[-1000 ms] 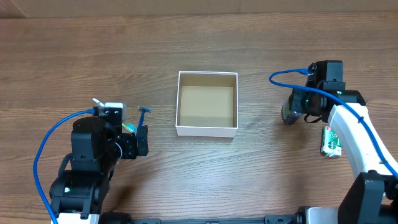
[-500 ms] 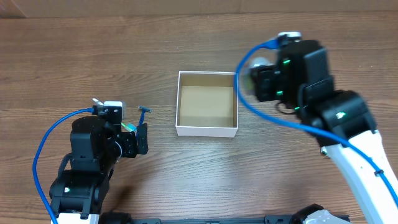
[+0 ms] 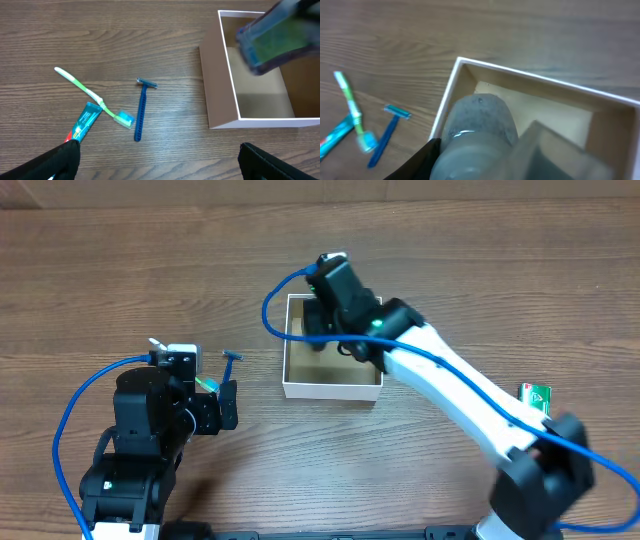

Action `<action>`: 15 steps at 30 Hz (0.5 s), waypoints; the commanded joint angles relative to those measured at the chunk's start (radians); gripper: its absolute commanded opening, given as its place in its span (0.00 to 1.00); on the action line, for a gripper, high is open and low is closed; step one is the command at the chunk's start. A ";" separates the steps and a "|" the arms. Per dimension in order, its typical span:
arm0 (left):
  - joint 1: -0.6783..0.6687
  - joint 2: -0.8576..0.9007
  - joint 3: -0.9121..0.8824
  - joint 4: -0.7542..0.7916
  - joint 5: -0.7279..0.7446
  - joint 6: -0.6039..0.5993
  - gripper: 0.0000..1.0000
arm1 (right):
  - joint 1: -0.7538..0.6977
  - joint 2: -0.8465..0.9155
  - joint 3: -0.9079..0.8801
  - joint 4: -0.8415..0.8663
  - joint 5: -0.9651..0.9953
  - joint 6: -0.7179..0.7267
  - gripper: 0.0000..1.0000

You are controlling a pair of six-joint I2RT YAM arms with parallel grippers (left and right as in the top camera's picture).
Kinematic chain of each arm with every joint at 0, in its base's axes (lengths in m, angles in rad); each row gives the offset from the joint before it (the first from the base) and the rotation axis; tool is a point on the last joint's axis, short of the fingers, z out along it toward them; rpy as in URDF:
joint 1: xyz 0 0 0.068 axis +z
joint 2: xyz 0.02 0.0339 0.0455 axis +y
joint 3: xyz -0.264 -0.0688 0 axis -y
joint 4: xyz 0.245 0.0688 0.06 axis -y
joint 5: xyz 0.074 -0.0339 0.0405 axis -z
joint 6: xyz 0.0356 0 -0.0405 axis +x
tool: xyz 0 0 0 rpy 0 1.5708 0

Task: Pack container
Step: 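Carry the bottle into the box's left side and release it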

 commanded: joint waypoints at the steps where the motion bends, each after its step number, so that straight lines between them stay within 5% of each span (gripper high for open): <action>1: 0.005 -0.002 0.026 0.000 -0.006 -0.006 1.00 | 0.004 0.047 0.037 0.062 0.028 0.044 0.04; 8: 0.005 -0.002 0.026 -0.008 -0.006 -0.006 1.00 | 0.004 0.135 0.037 0.145 0.056 0.037 0.08; 13: 0.005 -0.002 0.026 -0.004 -0.006 -0.006 1.00 | 0.004 0.137 0.037 0.113 0.008 0.036 0.76; 15: 0.005 -0.002 0.026 -0.005 -0.006 -0.006 1.00 | 0.004 0.130 0.037 0.095 0.008 0.036 0.93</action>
